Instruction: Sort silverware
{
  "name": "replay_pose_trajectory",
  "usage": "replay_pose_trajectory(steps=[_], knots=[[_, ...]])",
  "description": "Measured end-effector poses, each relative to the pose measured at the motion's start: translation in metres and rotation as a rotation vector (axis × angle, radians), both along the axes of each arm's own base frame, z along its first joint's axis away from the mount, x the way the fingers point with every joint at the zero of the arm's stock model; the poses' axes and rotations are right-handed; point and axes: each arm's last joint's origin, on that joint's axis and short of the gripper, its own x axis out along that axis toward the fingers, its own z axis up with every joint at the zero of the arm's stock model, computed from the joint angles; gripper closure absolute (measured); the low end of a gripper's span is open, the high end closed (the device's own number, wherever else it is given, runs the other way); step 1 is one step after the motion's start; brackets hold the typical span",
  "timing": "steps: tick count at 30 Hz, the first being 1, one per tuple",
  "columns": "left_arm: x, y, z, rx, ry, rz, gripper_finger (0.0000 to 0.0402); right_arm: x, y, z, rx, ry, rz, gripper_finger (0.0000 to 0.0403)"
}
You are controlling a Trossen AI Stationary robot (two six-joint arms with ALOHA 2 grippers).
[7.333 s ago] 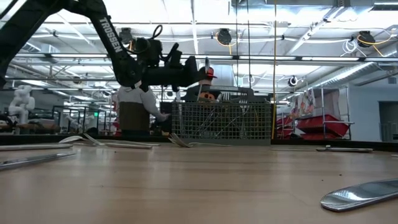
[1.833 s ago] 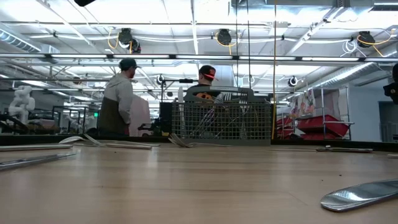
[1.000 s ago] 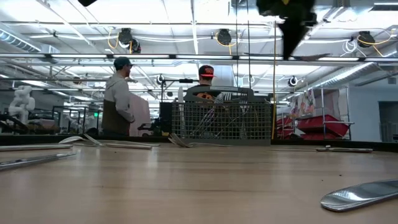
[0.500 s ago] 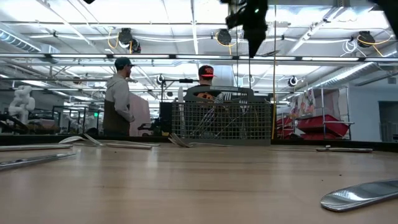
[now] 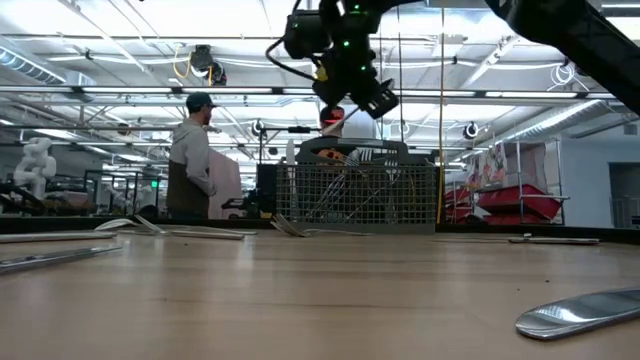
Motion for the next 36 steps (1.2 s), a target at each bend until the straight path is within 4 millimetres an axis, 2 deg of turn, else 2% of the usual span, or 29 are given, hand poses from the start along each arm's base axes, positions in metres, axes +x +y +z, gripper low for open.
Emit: replay_pose_trajectory(steps=[4, 10, 13, 22, 29, 36], knots=[[0.000, 0.000, 0.000, 0.003, 0.002, 0.002, 0.0309, 0.007, -0.003, -0.016, -0.053, 0.063, -0.012, 0.0403], [0.000, 0.001, 0.000, 0.029, -0.013, 0.035, 0.0309, -0.001, -0.011, -0.030, -0.108, 0.273, -0.024, 0.0403], [-0.001, 0.002, 0.001, 0.073, -0.004, 0.040, 0.0309, -0.002, -0.011, -0.035, -0.117, 0.319, -0.023, 0.0403], [-0.002, 0.004, 0.001, 0.180, 0.002, 0.095, 0.0309, 0.005, 0.002, -0.034, -0.153, 0.320, 0.007, 0.0403], [0.001, 0.002, -0.004, 0.192, 0.021, 0.098, 0.0309, 0.012, 0.023, -0.035, -0.135, 0.317, 0.060, 0.0403], [0.013, -0.004, -0.020, 0.243, 0.077, 0.100, 0.0309, 0.007, 0.004, -0.036, -0.072, 0.317, 0.038, 0.0403]])
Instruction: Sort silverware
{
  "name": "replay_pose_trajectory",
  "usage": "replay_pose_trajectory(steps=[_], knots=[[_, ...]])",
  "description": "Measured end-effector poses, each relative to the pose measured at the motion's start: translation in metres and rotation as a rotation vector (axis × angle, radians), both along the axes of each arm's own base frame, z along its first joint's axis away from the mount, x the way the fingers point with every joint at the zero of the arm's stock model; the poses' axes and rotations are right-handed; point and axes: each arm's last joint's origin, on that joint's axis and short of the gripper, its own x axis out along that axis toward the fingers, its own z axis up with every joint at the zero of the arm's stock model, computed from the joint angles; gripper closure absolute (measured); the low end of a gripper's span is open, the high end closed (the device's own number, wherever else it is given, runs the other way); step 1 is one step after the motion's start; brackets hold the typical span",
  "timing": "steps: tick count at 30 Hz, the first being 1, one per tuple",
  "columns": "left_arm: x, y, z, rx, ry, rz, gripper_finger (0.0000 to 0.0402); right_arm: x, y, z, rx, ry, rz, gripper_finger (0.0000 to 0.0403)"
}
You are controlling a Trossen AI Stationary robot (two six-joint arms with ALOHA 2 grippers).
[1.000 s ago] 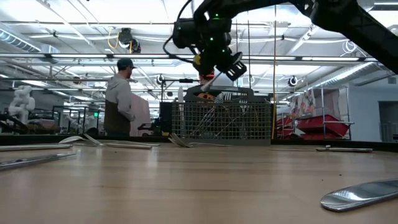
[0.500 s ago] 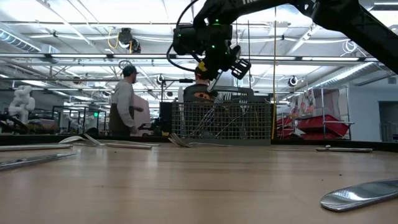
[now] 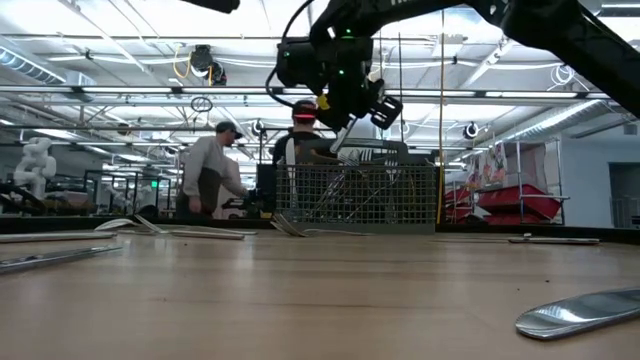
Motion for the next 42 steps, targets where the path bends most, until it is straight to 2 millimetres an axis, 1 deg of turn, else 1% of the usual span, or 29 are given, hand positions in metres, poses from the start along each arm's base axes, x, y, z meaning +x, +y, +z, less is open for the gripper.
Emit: replay_pose_trajectory(steps=[2, 6, 12, 16, 19, 22, 30, 36, 42], knots=[[0.002, -0.001, -0.003, 0.016, 0.007, 0.009, 0.0309, 0.000, -0.005, 0.000, -0.001, -0.006, -0.007, 0.0403], [0.004, -0.002, -0.006, 0.043, 0.008, 0.030, 0.0309, 0.000, -0.006, 0.000, 0.023, -0.006, -0.004, 0.0403], [0.004, -0.002, -0.007, 0.041, 0.006, 0.034, 0.0309, 0.007, 0.009, 0.000, 0.038, -0.009, 0.040, 0.0403], [0.004, -0.003, -0.007, 0.040, 0.005, 0.031, 0.0309, 0.012, 0.010, -0.001, 0.052, -0.021, 0.062, 0.0403], [0.006, -0.004, -0.008, 0.041, 0.006, 0.030, 0.0309, 0.019, 0.009, -0.008, 0.047, -0.016, 0.083, 0.0403], [0.007, -0.005, -0.011, 0.048, 0.016, 0.031, 0.0309, 0.021, 0.005, -0.016, 0.063, 0.012, 0.093, 0.0403], [0.011, -0.008, -0.018, 0.064, 0.039, 0.029, 0.0309, 0.011, -0.006, -0.039, 0.102, 0.103, 0.070, 0.0403], [0.011, -0.007, -0.018, 0.068, 0.037, 0.034, 0.0309, 0.006, -0.005, -0.055, 0.149, 0.175, 0.082, 0.0403], [0.011, -0.007, -0.018, 0.069, 0.037, 0.035, 0.0309, 0.005, -0.004, -0.065, 0.205, 0.210, 0.104, 0.0403]])
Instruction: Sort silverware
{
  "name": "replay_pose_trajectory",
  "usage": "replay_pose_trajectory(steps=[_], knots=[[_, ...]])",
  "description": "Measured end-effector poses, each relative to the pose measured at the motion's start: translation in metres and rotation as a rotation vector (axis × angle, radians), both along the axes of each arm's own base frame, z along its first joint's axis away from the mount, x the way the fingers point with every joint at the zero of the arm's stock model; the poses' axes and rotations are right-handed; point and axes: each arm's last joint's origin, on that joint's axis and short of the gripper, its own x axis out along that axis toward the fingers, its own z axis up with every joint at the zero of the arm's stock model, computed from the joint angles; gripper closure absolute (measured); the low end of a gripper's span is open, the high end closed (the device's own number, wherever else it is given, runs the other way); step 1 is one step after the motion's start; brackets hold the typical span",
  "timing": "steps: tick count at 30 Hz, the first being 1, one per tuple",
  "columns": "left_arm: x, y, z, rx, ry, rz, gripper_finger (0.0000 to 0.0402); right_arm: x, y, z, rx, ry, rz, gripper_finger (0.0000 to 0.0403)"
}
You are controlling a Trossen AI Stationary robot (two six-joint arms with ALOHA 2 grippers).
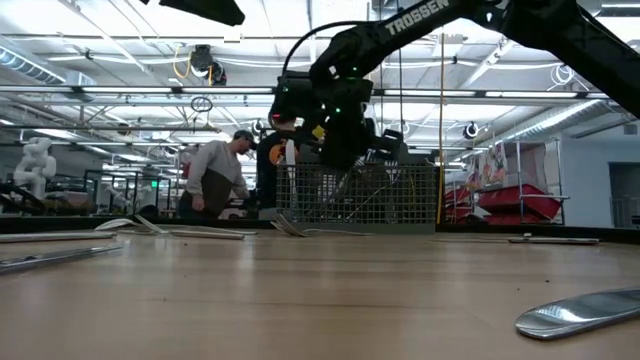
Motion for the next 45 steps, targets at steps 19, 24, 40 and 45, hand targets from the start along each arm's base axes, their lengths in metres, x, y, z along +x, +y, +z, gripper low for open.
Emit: replay_pose_trajectory(steps=[19, 24, 40, 45], knots=[[0.000, 0.002, 0.000, 0.023, -0.003, 0.019, 0.0309, 0.016, -0.002, -0.001, -0.002, -0.179, 0.034, 0.0260], [0.000, 0.002, 0.000, 0.025, -0.004, 0.021, 0.0309, 0.019, -0.002, 0.005, -0.065, -0.230, 0.012, 0.0187], [0.000, 0.019, 0.017, -0.059, -0.087, 0.054, 0.0309, 0.025, 0.005, 0.136, -0.164, -0.737, -0.047, 0.0151], [0.006, 0.043, 0.029, -0.216, -0.151, 0.058, 0.0309, -0.031, 0.001, 0.194, -0.157, -0.922, -0.139, 0.0151]])
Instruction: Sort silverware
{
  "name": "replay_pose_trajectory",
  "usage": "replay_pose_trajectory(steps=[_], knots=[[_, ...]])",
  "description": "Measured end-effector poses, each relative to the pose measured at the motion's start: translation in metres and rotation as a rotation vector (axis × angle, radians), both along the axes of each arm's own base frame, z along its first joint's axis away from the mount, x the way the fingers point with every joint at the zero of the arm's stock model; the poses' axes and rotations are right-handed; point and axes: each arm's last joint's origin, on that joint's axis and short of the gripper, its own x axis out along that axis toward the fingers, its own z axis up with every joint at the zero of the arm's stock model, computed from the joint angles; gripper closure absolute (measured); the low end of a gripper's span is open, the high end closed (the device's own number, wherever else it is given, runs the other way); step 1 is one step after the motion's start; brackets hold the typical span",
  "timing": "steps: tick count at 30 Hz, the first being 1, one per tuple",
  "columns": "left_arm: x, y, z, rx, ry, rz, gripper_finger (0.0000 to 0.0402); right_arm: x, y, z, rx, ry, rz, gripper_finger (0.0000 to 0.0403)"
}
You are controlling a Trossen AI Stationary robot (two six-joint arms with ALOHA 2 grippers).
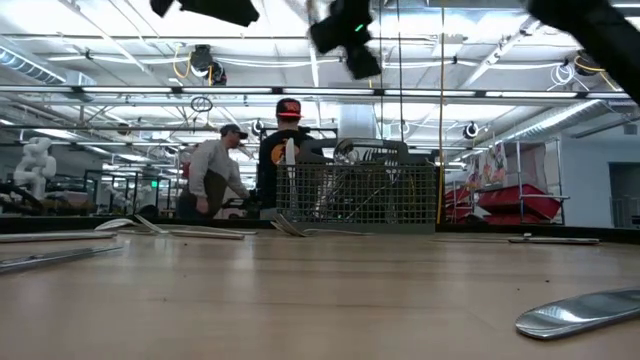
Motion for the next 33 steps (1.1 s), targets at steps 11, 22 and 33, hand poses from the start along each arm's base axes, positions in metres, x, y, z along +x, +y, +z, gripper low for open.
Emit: replay_pose_trajectory(steps=[11, 22, 33], knots=[[0.037, 0.051, 0.000, -0.288, -0.040, -0.239, 0.0309, -0.171, 0.045, 0.105, 0.352, -0.775, -0.164, 0.0151], [0.105, 0.118, -0.025, -0.464, -0.365, -0.489, 0.0309, -0.265, 0.091, 0.135, 0.574, -1.253, -0.167, 0.0151], [0.112, 0.139, -0.046, -0.490, -0.310, -0.464, 0.0309, -0.235, 0.116, -0.065, 0.721, -0.740, -0.425, 0.0152]])
